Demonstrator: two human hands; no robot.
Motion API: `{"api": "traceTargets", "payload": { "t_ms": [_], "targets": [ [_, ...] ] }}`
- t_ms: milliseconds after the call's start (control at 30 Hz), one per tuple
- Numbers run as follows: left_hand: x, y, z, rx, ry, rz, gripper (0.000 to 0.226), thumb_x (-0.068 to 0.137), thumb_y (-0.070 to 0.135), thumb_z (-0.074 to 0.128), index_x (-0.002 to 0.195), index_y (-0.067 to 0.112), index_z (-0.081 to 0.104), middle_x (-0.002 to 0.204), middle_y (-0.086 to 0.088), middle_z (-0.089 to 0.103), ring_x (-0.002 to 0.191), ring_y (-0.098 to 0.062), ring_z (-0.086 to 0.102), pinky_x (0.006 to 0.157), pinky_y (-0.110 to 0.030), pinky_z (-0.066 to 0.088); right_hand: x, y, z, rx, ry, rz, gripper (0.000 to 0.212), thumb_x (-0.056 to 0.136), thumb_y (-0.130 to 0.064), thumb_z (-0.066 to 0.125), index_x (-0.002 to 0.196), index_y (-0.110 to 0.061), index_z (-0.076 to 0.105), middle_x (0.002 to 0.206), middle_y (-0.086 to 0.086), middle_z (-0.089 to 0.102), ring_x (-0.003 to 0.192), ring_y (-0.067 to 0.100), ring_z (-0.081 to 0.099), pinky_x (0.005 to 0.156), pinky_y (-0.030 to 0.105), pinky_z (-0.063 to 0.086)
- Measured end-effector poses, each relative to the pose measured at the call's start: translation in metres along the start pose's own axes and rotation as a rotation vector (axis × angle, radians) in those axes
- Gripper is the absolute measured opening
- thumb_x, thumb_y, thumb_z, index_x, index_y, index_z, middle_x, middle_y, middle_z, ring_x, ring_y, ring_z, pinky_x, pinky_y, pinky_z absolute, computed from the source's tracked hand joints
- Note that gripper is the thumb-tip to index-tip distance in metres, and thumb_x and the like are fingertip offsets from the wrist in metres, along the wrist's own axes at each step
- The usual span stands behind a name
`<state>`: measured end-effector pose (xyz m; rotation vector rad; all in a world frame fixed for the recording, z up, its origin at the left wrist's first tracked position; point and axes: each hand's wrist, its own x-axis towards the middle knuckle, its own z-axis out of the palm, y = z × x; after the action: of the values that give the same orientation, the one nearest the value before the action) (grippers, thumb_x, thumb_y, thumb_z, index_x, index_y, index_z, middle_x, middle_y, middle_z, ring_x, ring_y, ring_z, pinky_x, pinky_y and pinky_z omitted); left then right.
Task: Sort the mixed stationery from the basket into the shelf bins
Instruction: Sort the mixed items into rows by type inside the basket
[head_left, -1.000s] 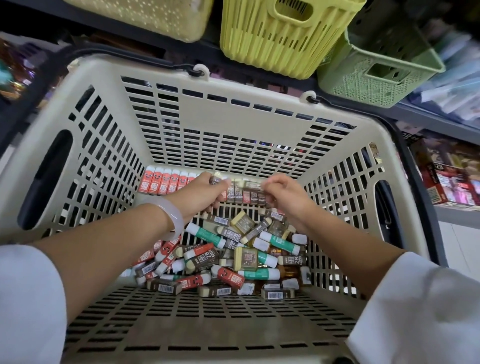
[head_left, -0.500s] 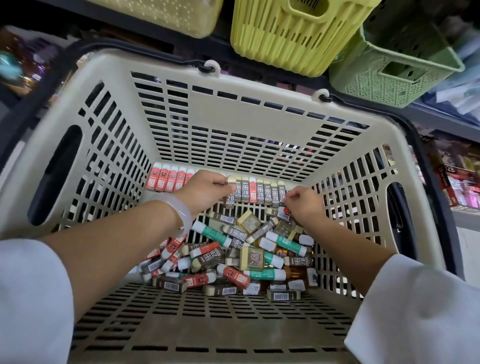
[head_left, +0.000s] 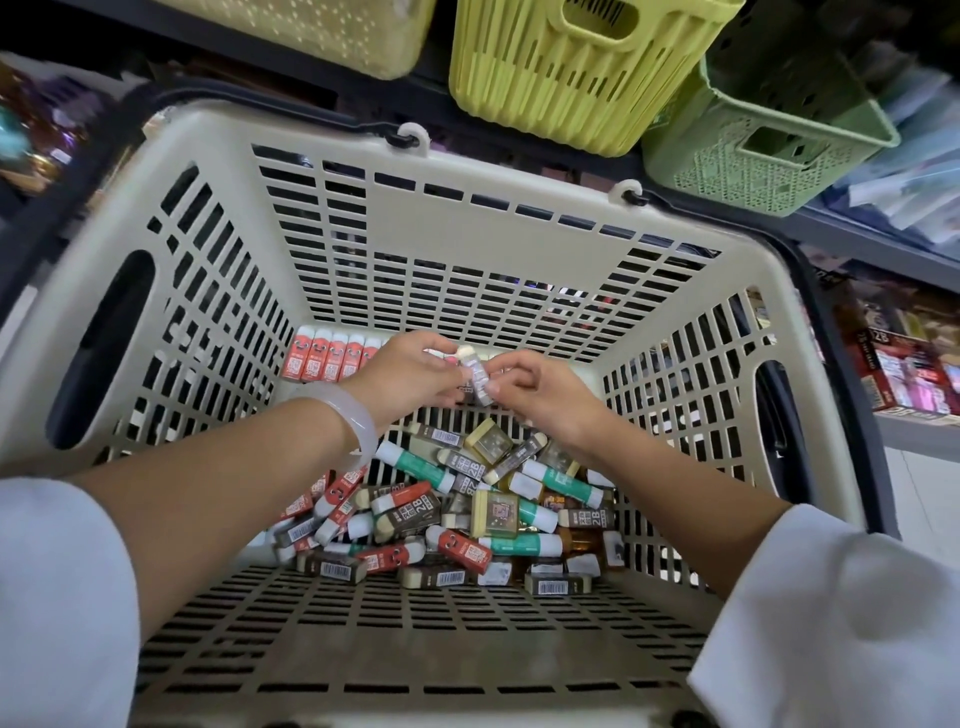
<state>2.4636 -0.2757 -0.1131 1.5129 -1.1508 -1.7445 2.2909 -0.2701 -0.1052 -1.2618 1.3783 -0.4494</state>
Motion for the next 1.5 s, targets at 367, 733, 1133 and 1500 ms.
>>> {"api": "traceTargets", "payload": {
  "t_ms": [367,733,1133,1500],
  "targets": [
    [-0.001,-0.033,-0.007,1.136,-0.213,0.172,0.041,0.091,0.016,0.056,0.131,0.012,0.050,0.132,-0.007,0.053,0.117,-0.023,0.051,0.097,-0.032,0.040,0.013,0.047,-0.040,-0.372,0.615,0.318,0.011,0.092,-0.006,0.049,0.101,-0.008,0.056,0.103,0.017,0.062,0.090,0.029,0.065,0.079,0.044,0.055],
    [-0.006,-0.038,-0.009,1.325,-0.208,0.176,0.018,0.090,0.009,0.052,0.102,0.005,0.065,0.101,-0.008,0.065,0.092,-0.023,0.061,0.078,-0.033,0.051,0.006,0.032,-0.038,-0.966,0.285,0.381,0.026,0.090,-0.007,0.053,0.115,-0.001,0.056,0.106,0.016,0.063,0.083,0.025,0.058,0.061,0.028,0.046],
    [-0.009,0.007,-0.018,0.817,-0.030,0.174,0.006,0.086,0.008,0.056,0.088,0.006,0.061,0.067,0.009,0.048,0.059,-0.002,0.043,0.049,-0.013,0.031,-0.006,0.004,-0.047,-1.126,0.093,0.238,0.020,0.089,-0.030,0.059,0.093,-0.010,0.059,0.090,0.004,0.061,0.079,0.016,0.053,0.067,0.025,0.043],
    [-0.053,0.025,-0.078,0.430,0.098,-0.389,0.015,0.087,0.011,0.059,0.095,-0.001,0.056,0.088,-0.015,0.066,0.073,-0.023,0.065,0.061,-0.027,0.057,0.051,-0.050,0.093,-0.226,0.031,0.025,0.017,0.084,-0.025,0.067,0.085,-0.014,0.054,0.097,0.013,0.066,0.088,0.025,0.063,0.081,0.039,0.053]
  ]
}}
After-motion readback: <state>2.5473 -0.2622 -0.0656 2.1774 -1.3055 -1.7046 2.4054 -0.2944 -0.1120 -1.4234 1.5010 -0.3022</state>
